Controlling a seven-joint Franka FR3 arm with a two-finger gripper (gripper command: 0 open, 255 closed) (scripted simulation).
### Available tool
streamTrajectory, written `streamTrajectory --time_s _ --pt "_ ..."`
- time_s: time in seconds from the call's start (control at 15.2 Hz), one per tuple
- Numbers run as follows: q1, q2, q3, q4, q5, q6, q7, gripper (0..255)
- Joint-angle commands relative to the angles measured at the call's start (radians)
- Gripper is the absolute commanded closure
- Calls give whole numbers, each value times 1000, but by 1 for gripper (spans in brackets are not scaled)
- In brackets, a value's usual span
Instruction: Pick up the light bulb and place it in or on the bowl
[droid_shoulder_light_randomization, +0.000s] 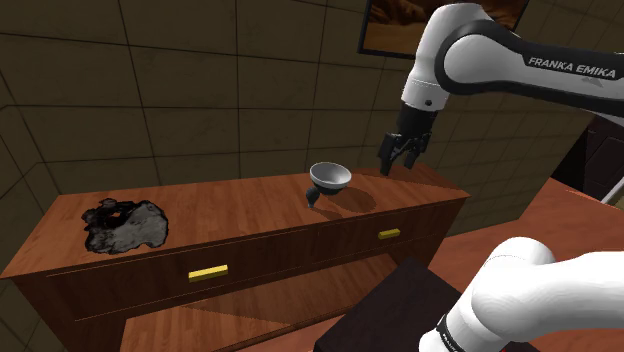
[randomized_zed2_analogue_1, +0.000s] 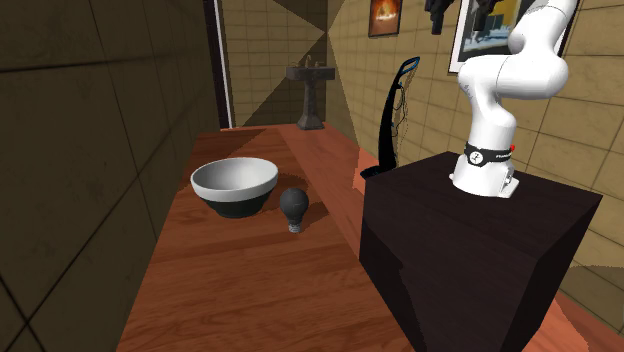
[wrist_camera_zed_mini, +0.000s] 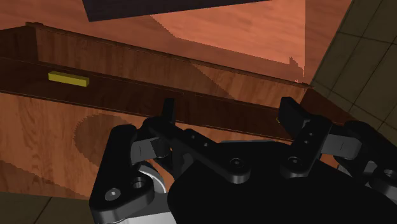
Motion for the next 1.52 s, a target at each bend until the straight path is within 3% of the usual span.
streamTrajectory --time_s 0.0,0.73,1.45 --pt "0 0 0 0 0 0 0 0" --pt "-22 370 -4 39 -35 314 6 0" --pt "-43 792 -13 240 -74 516 25 0"
